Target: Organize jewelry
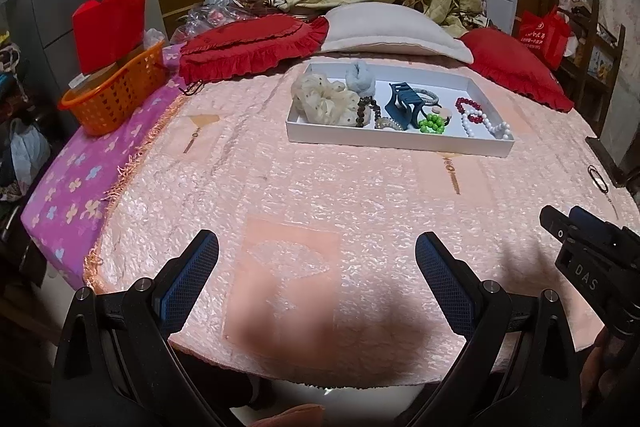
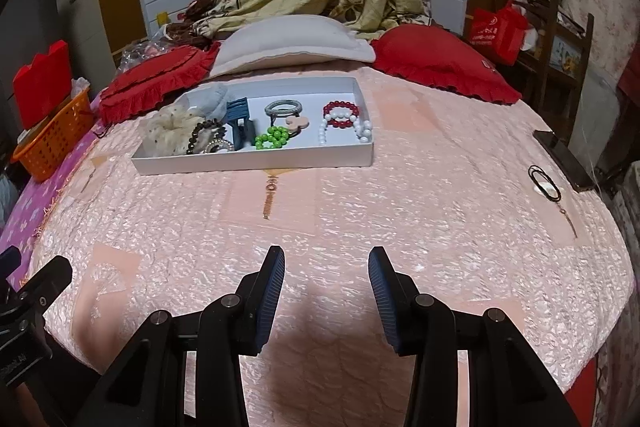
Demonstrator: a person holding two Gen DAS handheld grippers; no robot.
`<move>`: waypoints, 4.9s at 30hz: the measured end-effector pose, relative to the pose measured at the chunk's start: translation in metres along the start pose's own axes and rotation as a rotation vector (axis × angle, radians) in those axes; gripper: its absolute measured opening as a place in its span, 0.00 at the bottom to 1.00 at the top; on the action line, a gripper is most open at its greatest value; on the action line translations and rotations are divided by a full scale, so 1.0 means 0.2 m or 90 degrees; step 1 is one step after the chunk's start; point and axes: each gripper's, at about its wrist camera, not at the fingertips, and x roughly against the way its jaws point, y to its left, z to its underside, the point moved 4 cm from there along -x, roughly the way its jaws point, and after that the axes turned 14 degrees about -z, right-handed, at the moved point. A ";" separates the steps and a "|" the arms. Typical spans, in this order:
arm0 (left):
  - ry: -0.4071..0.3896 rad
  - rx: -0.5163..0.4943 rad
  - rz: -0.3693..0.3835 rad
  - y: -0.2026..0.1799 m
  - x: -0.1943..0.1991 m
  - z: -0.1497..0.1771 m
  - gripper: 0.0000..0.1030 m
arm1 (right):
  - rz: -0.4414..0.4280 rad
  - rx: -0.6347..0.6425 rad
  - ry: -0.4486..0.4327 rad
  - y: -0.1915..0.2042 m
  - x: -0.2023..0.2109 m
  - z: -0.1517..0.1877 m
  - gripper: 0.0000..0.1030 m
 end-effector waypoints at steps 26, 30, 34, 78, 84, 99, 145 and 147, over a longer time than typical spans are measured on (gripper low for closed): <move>0.015 0.020 -0.002 0.07 0.01 0.03 0.96 | -0.007 0.031 0.003 0.09 0.03 0.03 0.41; 0.025 0.014 -0.011 0.07 -0.03 0.03 0.96 | -0.011 0.023 0.012 0.08 -0.02 0.05 0.41; 0.019 0.011 -0.020 0.07 -0.05 0.00 0.96 | -0.017 0.020 0.021 0.07 -0.06 0.04 0.41; 0.011 0.010 0.002 0.00 -0.61 -0.28 0.96 | 0.009 0.047 0.064 0.15 -0.49 -0.21 0.41; 0.023 0.004 0.013 -0.01 -0.62 -0.25 0.96 | 0.023 0.034 0.062 0.10 -0.48 -0.22 0.41; 0.051 -0.005 0.034 -0.05 -0.65 -0.22 0.96 | 0.030 0.037 0.074 0.09 -0.51 -0.20 0.41; 0.057 -0.010 0.040 -0.07 -0.65 -0.20 0.96 | 0.031 0.027 0.070 0.07 -0.52 -0.18 0.41; 0.057 -0.010 0.039 -0.07 -0.65 -0.20 0.96 | 0.030 0.029 0.070 0.08 -0.52 -0.19 0.41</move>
